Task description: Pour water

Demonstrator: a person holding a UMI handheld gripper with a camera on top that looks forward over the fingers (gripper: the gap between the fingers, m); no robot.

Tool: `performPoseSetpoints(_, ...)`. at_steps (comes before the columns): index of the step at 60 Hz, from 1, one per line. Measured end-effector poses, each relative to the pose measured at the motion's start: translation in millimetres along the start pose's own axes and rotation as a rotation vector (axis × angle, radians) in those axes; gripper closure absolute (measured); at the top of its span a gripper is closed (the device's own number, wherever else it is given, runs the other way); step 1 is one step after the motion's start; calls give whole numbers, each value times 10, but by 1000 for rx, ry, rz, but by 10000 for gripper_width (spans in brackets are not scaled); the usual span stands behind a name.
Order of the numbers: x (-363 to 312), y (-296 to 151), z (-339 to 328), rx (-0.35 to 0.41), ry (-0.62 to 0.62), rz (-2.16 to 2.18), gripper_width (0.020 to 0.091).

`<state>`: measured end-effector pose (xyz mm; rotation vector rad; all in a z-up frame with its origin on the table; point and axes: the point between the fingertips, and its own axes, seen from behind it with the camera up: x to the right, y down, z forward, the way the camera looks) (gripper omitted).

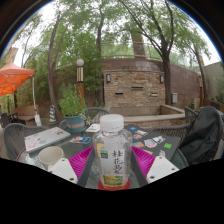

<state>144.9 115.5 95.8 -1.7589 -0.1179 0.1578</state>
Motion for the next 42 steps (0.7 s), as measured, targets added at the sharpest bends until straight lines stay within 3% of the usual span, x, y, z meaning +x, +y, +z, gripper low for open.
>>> performPoseSetpoints(2,-62,159,-1,-96,-11,19,291)
performPoseSetpoints(4,-60,258,-71,-133,-20,34,247)
performPoseSetpoints(14,-31,-118,-458,-98,64,20,261)
performPoseSetpoints(15,103,3,-477,-94,71,20,262)
performPoseSetpoints(21,36,-154,-914,-122,142,24,263)
performPoseSetpoints(29,-494,-500,-1665,-140,216,22,263)
performPoseSetpoints(42,-1375,-733,-2792,-236,249,113,259)
